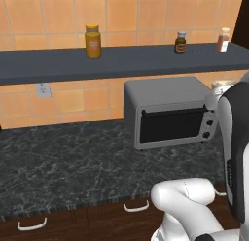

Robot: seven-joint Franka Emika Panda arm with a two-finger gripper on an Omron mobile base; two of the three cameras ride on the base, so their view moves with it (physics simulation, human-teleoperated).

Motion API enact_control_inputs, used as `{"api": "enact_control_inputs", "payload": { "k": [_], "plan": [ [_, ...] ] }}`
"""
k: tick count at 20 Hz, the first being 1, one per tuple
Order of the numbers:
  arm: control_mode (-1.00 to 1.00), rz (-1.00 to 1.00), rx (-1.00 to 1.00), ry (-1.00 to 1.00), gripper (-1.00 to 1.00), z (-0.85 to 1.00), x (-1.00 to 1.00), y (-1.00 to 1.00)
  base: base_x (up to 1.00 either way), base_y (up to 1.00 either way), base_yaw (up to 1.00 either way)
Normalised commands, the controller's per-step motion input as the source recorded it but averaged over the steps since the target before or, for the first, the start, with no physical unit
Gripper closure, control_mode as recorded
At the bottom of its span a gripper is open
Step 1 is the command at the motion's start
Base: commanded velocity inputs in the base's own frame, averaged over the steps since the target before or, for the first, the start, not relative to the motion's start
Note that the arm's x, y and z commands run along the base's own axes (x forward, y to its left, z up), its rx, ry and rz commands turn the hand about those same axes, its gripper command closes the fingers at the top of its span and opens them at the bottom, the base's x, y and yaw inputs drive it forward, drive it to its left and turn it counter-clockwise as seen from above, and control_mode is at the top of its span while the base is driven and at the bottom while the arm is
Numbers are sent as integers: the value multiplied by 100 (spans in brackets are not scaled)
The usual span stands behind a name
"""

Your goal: Gather all objects into one cabinet and sort the glasses and bowls to opposite sides.

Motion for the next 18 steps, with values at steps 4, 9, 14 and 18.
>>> {"api": "enact_control_inputs", "payload": {
  "k": [4,9,14,18],
  "plan": [
    [-100,0,2,0,100,-6,0,-1,0,0,0],
    [-100,0,4,0,100,-7,-3,-4,0,0,0],
    [100,0,0,0,100,-7,-11,0,-25,0,0],
    [100,0,0,0,100,0,0,0,-76,-5,-23]
  ]
}}
